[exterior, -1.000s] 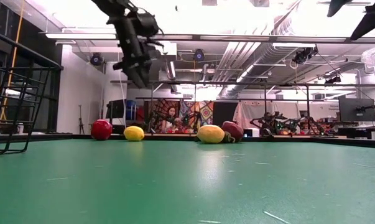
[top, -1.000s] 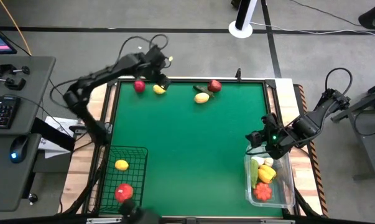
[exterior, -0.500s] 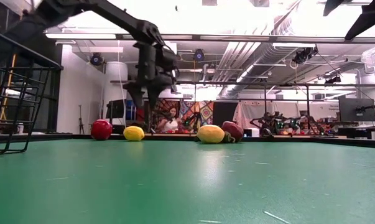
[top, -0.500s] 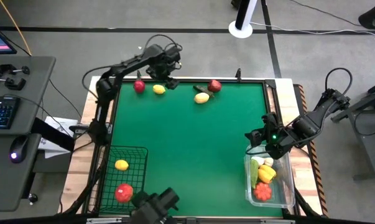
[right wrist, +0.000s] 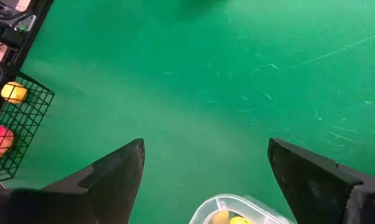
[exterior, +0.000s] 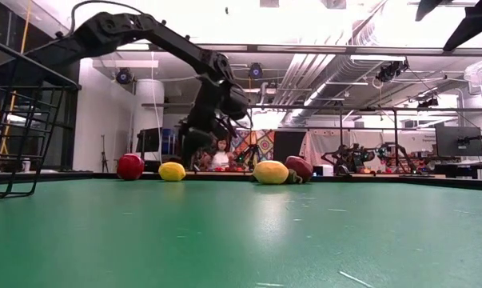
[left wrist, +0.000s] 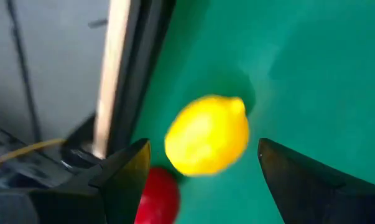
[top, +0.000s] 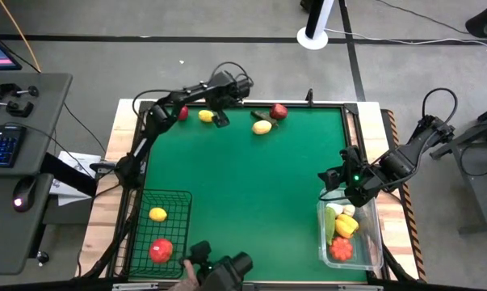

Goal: Sort produce into baskets
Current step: Put the yellow lemon into the black wire basket

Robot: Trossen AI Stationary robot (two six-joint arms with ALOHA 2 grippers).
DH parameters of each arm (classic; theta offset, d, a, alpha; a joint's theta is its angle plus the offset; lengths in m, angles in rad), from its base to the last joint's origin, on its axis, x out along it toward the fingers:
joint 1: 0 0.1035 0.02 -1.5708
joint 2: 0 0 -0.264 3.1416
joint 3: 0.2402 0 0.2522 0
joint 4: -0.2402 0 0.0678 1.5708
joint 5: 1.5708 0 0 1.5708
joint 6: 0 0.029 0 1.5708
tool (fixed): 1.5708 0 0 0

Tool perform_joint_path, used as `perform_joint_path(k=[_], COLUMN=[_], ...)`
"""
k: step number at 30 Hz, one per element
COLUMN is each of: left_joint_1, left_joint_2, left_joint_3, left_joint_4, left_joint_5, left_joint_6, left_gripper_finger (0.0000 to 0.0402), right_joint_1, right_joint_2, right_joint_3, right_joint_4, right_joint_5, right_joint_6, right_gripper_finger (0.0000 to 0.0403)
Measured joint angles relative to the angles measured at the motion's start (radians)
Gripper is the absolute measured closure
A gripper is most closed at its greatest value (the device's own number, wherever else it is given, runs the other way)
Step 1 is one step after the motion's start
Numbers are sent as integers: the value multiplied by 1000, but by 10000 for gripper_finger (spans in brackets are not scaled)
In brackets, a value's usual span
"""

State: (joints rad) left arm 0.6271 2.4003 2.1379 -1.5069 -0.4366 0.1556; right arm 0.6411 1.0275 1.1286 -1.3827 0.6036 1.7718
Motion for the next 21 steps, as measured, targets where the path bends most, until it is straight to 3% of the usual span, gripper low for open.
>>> perform_joint_path(k=[6, 21], left_joint_1=[-3, -12], left_joint_2=[0, 34], left_joint_3=[0, 0], left_joint_4=[44, -27], left_joint_5=[-11, -75], left_joint_6=[49, 154], left_gripper_finger=[115, 115], right_joint_1=[0, 0], right_joint_2=[0, 0], right_joint_3=[0, 0], right_joint_4=[0, 0], right_joint_5=[5, 29], right_joint_6=[0, 0], right_gripper_finger=[70, 70])
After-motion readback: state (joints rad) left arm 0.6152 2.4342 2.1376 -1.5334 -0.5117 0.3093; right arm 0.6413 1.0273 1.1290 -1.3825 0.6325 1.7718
